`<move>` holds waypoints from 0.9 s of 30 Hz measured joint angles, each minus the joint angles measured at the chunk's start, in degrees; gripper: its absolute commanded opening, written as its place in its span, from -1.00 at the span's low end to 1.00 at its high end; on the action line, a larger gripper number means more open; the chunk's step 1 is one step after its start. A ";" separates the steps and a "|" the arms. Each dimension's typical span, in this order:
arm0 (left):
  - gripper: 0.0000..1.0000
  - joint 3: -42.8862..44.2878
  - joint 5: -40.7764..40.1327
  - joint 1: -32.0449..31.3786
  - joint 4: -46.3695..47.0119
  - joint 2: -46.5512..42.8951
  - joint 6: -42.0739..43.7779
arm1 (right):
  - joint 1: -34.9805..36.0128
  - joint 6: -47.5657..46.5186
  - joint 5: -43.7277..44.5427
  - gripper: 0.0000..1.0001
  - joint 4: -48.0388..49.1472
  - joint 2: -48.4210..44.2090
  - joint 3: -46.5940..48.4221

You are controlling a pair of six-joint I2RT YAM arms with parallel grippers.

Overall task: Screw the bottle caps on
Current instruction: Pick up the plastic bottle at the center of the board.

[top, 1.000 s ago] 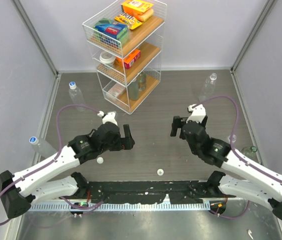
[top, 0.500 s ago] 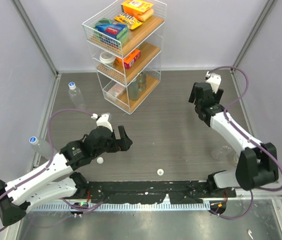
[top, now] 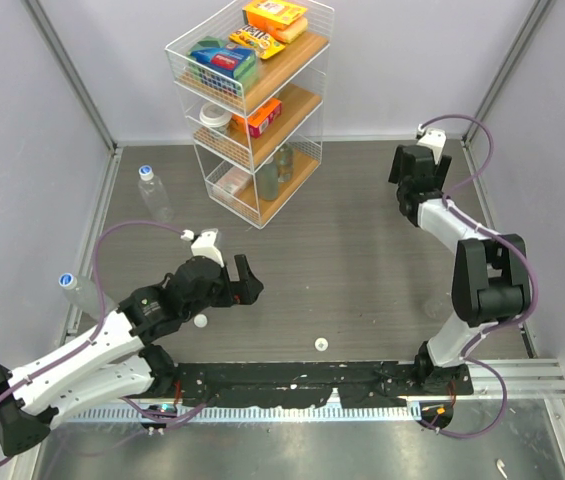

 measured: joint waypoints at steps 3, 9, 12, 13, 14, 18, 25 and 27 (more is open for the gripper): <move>0.99 0.00 -0.02 0.00 0.02 0.00 0.13 | -1.05 -0.48 -0.79 0.64 1.60 1.53 1.95; 0.99 0.00 -0.07 0.00 0.39 0.04 0.48 | -1.88 -2.01 -1.64 0.64 3.82 4.98 5.16; 0.99 0.00 -0.07 0.00 0.42 0.35 0.66 | -1.99 -2.82 -1.20 0.53 4.02 6.91 6.47; 0.99 0.00 -0.07 0.00 0.39 0.46 0.70 | -2.08 -3.06 -1.09 0.44 4.02 7.43 6.67; 0.99 0.00 -0.07 0.00 0.42 0.59 0.85 | -2.16 -3.21 -1.01 0.07 3.98 7.78 6.71; 0.99 0.00 -0.20 0.00 0.44 0.68 1.14 | -2.29 -3.43 -0.68 -0.13 3.93 8.09 6.80; 0.99 -0.85 3.06 0.00 3.52 -1.57 3.45 | -2.34 -3.41 -0.35 -0.24 1.20 7.74 7.58; 0.99 -0.98 5.95 0.00 5.49 -2.67 5.05 | -2.32 -3.13 -2.58 -0.27 -1.44 6.34 7.56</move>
